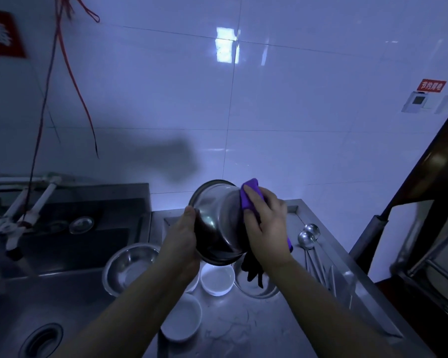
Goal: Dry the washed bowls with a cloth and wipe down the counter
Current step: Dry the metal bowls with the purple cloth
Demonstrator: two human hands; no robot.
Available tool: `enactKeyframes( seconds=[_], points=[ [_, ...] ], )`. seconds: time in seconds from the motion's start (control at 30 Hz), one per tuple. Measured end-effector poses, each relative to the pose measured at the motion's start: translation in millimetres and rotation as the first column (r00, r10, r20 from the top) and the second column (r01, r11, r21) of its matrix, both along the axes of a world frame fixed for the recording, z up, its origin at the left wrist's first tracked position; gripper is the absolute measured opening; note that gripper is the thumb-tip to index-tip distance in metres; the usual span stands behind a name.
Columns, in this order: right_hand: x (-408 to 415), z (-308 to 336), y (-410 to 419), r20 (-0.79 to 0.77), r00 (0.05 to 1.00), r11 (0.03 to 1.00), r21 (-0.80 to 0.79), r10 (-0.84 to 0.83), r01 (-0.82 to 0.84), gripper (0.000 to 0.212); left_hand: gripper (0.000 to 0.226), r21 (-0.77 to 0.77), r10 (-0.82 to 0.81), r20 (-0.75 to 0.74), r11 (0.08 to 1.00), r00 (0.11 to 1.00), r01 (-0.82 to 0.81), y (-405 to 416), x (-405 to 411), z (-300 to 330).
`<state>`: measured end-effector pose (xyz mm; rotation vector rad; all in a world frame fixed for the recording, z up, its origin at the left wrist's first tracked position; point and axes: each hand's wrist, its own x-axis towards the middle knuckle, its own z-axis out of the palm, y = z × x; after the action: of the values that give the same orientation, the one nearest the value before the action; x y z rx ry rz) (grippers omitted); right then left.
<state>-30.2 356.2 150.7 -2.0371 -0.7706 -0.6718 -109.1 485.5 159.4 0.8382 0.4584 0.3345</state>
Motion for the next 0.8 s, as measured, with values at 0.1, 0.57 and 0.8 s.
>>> enactKeyframes(
  seconds=[0.1,0.57,0.8],
  points=[
    [-4.5,6.8,10.1,0.06,0.998,0.999,-0.049,0.012,-0.009,0.044,0.039,-0.027,-0.045,0.003,0.999,0.999,0.045,-7.4,-0.1,2.0],
    [-25.3,-28.9,8.9,0.431,0.872,0.939,-0.333,0.231,-0.084,0.035,0.048,-0.317,-0.198,0.057,0.926,0.979,0.206,-1.9,3.4,14.2],
    [-4.2,-41.8,-17.7,0.343,0.938,0.995,-0.102,0.048,-0.014,0.039,0.037,-0.406,-0.078,0.06,0.909,0.995,0.095,2.2,0.9,7.3]
  ],
)
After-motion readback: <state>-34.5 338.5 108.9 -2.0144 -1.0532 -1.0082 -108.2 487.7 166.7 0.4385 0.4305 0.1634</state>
